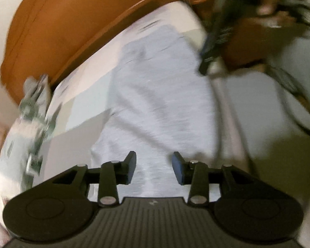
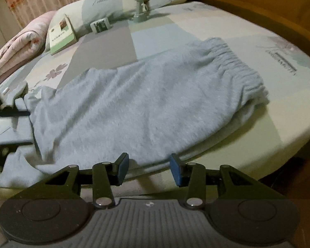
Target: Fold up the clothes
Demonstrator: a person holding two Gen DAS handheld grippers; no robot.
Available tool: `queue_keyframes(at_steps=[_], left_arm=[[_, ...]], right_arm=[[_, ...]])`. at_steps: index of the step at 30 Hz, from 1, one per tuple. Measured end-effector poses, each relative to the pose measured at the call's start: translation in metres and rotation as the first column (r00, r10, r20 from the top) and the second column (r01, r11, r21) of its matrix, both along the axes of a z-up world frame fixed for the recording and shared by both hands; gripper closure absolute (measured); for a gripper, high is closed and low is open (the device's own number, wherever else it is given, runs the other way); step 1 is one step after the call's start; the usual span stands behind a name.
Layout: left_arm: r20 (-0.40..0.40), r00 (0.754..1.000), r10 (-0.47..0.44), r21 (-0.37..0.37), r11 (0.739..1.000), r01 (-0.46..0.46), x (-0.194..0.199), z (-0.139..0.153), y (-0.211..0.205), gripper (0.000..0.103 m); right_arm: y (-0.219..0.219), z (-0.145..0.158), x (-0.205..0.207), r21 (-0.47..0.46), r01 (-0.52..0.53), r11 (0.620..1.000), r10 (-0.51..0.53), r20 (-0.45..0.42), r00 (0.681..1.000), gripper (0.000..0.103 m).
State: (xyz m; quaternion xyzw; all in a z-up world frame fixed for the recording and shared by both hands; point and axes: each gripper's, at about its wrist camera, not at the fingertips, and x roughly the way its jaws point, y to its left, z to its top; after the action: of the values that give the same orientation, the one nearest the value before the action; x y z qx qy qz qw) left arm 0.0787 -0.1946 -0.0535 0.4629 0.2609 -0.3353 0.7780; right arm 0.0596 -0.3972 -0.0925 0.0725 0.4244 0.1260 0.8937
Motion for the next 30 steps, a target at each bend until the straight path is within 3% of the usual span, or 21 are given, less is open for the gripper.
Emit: queue_keyframes(at_steps=[5,9,15,18,21,25,30], left_arm=[[-0.048,0.995,0.087,-0.040,0.995,-0.089,0.030,-0.021,-0.009,0.062],[-0.116,0.981,0.155,-0.070,0.984,-0.164,0.038,-0.035,0.005,0.062],[-0.242,0.919,0.311,-0.195,0.912,-0.360,0.031,-0.035,0.046,0.060],[-0.235,0.927,0.293,-0.186,0.922,-0.339,0.037,-0.026,0.050,0.057],[-0.204,0.939,0.278,-0.229,0.919,-0.322,0.056,-0.013,0.049,0.057],[-0.284,0.912,0.296,-0.344,0.856,-0.386,0.106,0.001,0.045,0.057],[-0.434,0.831,0.348,-0.361,0.778,-0.515,0.168,-0.020,0.038,0.058]], right_arm=[[-0.003,0.015,0.009,-0.017,0.032,0.999,-0.030,0.108,0.994,0.048],[-0.011,0.001,0.029,-0.050,0.089,0.995,-0.084,0.097,0.992,0.048],[-0.039,-0.017,0.026,-0.020,0.159,0.987,-0.159,0.015,0.987,0.048],[-0.042,-0.007,0.024,-0.008,0.165,0.986,-0.165,0.006,0.986,0.048],[-0.041,0.012,0.038,0.017,0.162,0.987,-0.163,0.050,0.985,0.047],[-0.032,0.032,0.080,0.028,0.136,0.990,-0.138,0.099,0.985,0.047],[-0.015,0.029,0.152,0.028,0.115,0.993,-0.117,0.073,0.990,0.047]])
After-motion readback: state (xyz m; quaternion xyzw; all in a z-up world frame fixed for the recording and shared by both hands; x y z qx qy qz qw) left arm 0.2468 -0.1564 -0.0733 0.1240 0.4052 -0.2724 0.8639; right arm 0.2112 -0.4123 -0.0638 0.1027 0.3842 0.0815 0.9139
